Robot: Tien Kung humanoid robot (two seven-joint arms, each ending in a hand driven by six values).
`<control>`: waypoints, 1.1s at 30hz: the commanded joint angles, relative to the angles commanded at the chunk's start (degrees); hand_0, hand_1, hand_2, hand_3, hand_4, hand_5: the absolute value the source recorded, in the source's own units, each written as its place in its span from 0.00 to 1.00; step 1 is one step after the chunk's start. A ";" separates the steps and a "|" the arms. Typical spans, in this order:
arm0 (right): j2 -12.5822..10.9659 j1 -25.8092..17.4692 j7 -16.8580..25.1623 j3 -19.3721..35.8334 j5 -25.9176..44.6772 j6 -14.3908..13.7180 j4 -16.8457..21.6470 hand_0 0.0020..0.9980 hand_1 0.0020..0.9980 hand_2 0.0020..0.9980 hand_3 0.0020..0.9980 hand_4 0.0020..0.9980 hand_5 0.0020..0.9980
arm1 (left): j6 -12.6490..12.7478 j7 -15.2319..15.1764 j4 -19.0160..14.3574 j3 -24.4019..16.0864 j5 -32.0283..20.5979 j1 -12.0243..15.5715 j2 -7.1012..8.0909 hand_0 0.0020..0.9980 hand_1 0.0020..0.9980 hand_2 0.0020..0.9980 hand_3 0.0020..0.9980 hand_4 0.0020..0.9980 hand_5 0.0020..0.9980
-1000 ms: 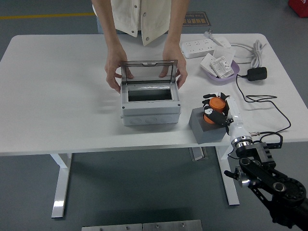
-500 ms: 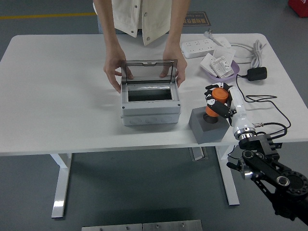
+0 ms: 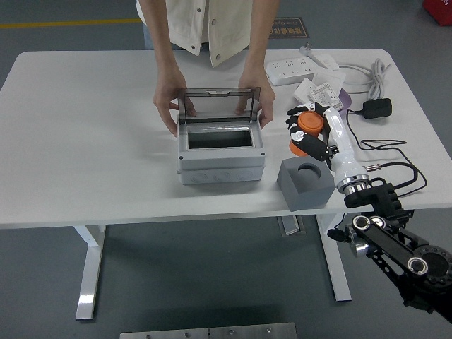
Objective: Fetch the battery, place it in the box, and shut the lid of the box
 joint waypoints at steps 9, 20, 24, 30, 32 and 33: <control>0.62 4.49 -5.31 -4.01 -10.42 -0.80 0.20 0.07 0.21 0.32 0.23 0.00 0.00 | -0.02 0.17 0.00 -0.30 0.10 -0.08 0.15 0.70 0.80 0.75 0.78 0.89 0.39; 2.66 15.56 -14.65 -13.90 -25.91 1.33 -6.75 0.03 0.19 0.30 0.23 0.00 0.00 | -0.06 0.59 0.00 -0.76 0.40 -0.22 0.36 0.70 0.80 0.75 0.78 0.89 0.40; 3.78 19.70 -16.05 -17.82 -30.10 2.14 -10.04 0.04 0.19 0.30 0.23 0.00 0.00 | -0.11 0.81 0.00 -1.02 0.70 -0.27 0.50 0.70 0.80 0.75 0.78 0.89 0.40; 5.73 25.25 -17.51 -23.45 -33.10 3.12 -14.99 0.04 0.20 0.30 0.23 0.00 0.00 | -0.17 1.13 0.00 -1.37 1.18 -0.29 0.66 0.70 0.80 0.75 0.78 0.89 0.40; 6.33 26.83 -18.18 -24.82 -34.01 3.61 -16.60 0.04 0.20 0.30 0.23 0.00 0.00 | -0.22 1.22 0.00 -1.33 1.16 -0.30 0.71 0.70 0.80 0.75 0.78 0.89 0.40; 6.59 27.54 -18.50 -25.42 -34.42 3.85 -17.36 0.04 0.20 0.30 0.23 0.00 0.00 | -0.25 1.26 0.00 -1.30 1.14 -0.31 0.73 0.70 0.80 0.75 0.78 0.89 0.40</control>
